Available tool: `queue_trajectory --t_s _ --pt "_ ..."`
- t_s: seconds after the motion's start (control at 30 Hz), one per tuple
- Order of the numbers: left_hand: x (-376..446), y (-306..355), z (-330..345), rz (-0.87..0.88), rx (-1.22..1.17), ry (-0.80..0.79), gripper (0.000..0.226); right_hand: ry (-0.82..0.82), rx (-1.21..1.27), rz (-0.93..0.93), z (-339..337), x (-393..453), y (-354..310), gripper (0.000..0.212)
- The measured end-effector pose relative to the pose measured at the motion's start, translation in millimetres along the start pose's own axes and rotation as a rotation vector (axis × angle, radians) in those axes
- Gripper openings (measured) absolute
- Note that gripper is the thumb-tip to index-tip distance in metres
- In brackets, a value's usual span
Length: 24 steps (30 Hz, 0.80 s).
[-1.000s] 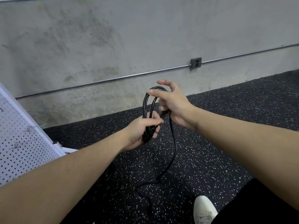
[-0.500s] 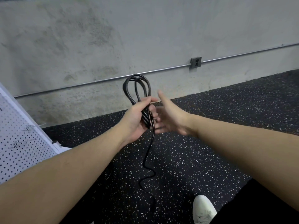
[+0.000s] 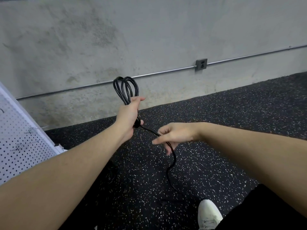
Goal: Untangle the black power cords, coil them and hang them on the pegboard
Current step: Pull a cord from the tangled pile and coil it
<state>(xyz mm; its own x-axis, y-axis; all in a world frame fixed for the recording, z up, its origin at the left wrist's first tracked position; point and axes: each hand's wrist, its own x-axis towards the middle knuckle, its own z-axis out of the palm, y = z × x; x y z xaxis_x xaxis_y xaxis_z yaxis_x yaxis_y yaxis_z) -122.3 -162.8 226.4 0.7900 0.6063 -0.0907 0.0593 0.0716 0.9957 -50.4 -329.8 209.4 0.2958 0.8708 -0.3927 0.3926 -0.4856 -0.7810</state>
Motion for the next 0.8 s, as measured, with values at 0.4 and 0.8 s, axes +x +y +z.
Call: queue_trajectory --t_s 0.4,0.8 --pt "12 -19 -23 -0.215 0.053 -0.162 0.027 0.631 -0.010 -0.170 -14 -9 1 0.044" --pt "-12 -13 -7 0.065 0.446 -0.534 0.029 0.270 0.579 -0.192 -27 -16 -23 0.026"
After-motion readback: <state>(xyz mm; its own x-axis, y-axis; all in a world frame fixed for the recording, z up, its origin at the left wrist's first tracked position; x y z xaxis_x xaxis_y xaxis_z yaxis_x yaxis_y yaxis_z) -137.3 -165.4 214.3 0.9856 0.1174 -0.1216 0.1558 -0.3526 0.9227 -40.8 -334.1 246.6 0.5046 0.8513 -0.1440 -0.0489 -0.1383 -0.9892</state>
